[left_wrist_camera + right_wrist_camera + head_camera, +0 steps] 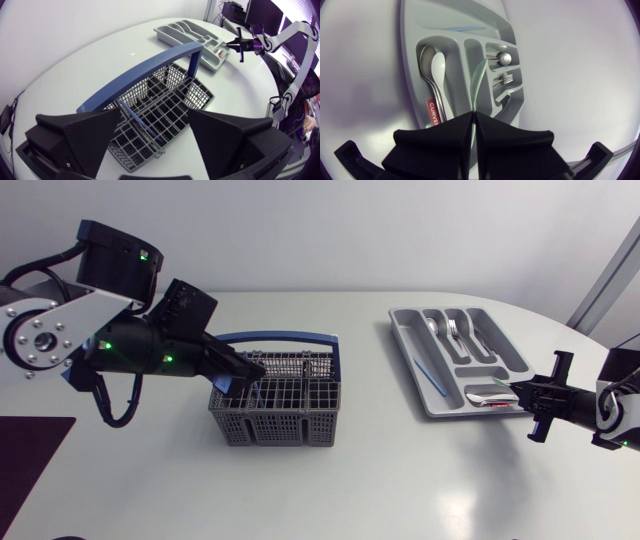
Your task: Unload the cutlery basket into the drawer organizer.
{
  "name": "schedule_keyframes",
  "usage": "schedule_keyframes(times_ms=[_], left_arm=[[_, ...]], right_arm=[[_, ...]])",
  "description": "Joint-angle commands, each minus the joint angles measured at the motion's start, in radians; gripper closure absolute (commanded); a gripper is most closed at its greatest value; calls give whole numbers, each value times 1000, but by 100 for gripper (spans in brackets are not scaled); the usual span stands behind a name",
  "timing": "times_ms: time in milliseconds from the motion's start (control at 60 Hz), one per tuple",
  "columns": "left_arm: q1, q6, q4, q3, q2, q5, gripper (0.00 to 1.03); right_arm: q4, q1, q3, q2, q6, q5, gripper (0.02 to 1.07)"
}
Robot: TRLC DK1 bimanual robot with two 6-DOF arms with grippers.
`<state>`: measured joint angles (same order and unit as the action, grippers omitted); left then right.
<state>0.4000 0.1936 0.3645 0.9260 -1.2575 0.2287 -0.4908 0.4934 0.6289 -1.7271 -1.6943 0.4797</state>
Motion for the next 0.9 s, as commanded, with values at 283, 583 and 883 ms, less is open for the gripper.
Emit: schedule_keyframes(times_ms=[283, 583, 883], left_arm=[[-6, -52, 4, -18, 1, -71, 6], [20, -74, -12, -33, -8, -95, 6], [59, -77, -68, -70, -37, -143, 8]], right_arm=[[-167, -42, -97, -89, -123, -76, 34], [-164, -32, -161, 32, -64, -46, 8], [-161, -4, -213, 107, -33, -7, 8]])
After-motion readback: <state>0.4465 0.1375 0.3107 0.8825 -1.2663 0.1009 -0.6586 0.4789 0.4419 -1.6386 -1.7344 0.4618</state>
